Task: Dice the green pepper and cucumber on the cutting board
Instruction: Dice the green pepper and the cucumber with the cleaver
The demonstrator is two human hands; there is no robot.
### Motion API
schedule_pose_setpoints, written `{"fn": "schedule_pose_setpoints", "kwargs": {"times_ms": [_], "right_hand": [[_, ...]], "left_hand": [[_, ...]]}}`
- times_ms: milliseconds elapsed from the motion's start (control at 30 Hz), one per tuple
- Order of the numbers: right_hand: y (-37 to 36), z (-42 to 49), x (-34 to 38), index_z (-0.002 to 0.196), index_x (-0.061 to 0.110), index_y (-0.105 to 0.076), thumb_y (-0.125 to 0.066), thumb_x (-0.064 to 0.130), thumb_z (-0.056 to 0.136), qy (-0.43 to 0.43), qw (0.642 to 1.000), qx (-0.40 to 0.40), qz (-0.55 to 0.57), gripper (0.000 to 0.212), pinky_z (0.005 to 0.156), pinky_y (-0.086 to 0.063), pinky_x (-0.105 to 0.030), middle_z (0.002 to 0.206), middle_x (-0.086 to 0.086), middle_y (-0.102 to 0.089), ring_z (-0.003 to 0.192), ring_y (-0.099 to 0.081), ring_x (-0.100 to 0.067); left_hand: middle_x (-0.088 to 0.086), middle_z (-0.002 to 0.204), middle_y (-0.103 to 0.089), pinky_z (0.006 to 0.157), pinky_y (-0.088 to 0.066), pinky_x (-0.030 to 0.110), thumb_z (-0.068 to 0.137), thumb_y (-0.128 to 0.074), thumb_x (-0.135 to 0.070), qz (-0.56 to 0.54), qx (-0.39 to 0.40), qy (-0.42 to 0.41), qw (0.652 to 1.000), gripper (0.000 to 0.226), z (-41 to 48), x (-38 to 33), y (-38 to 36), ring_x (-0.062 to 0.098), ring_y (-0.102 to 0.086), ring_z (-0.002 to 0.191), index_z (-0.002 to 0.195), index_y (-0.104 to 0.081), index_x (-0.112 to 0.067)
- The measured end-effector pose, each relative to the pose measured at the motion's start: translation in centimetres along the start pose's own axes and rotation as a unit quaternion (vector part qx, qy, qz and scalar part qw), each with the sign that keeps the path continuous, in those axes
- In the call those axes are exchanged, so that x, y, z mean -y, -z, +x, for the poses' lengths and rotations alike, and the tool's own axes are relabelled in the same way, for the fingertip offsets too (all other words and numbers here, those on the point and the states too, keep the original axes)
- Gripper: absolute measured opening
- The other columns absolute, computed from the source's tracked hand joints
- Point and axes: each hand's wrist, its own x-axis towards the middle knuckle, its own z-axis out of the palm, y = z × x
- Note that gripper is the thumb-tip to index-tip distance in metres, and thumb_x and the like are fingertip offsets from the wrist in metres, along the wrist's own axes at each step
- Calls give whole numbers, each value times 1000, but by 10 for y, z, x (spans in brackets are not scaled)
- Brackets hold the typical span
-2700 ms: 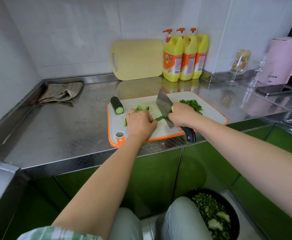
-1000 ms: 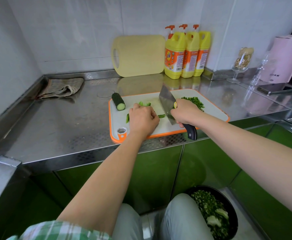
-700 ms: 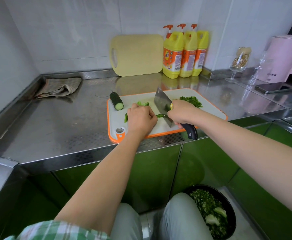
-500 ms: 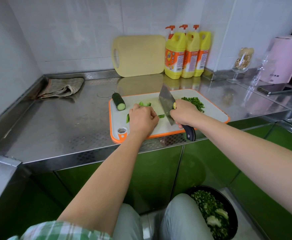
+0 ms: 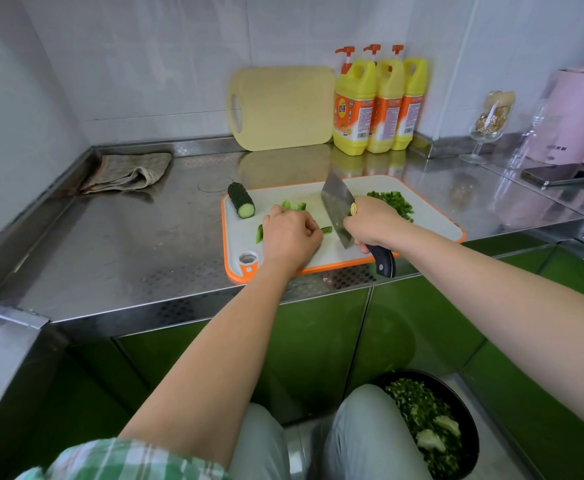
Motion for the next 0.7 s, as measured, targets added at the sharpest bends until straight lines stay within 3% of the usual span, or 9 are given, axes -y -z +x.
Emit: {"fn": "schedule_pose_setpoints", "kwargs": {"times_ms": [167,333,467,567,700], "right_hand": [[5,-4,-3,82,7,-42,-39,2,88,15,1000,-4,24,8,43,-39,-20,63,-12,-56,42,-51,-23],[4,-5,-1,96,-3,-54,-40,0,86,9,999,29,-12,18,48,-44,-23,70,-18,-62,47,-55,-25],[2,-1,-3,86,-1,-55,-41,0,83,16,999,17,-23,15,52,-46,-26,70,-20,-64,50,-57,-28],[2,-1,-6,76,9,-42,-39,4,84,33,999,-20,-18,10,53,-44,-26,62,-15,-61,50,-58,-29],[6,-9,-3,85,6,-45,-39,3,86,36,999,0,0,7,45,-41,-22,66,-13,-58,44,-53,-24]], "left_hand": [[-2,75,-68,81,-39,38,81,-58,-24,-2,3,6,1000,15,2,0,-1,28,-46,95,81,-73,-21],[-3,73,-68,77,-39,36,81,-61,-24,-10,2,4,1000,11,2,1,-2,27,-47,92,78,-72,-22],[-4,74,-68,77,-39,35,80,-63,-25,-18,-2,-3,1000,9,1,2,-1,26,-47,93,79,-72,-24],[-4,74,-68,78,-40,36,80,-65,-26,-25,-6,-4,1000,8,1,2,-1,26,-47,93,79,-72,-23],[-3,77,-69,78,-38,35,81,-68,-29,-21,-3,-5,1000,9,2,2,-1,26,-47,95,81,-72,-22]]}}
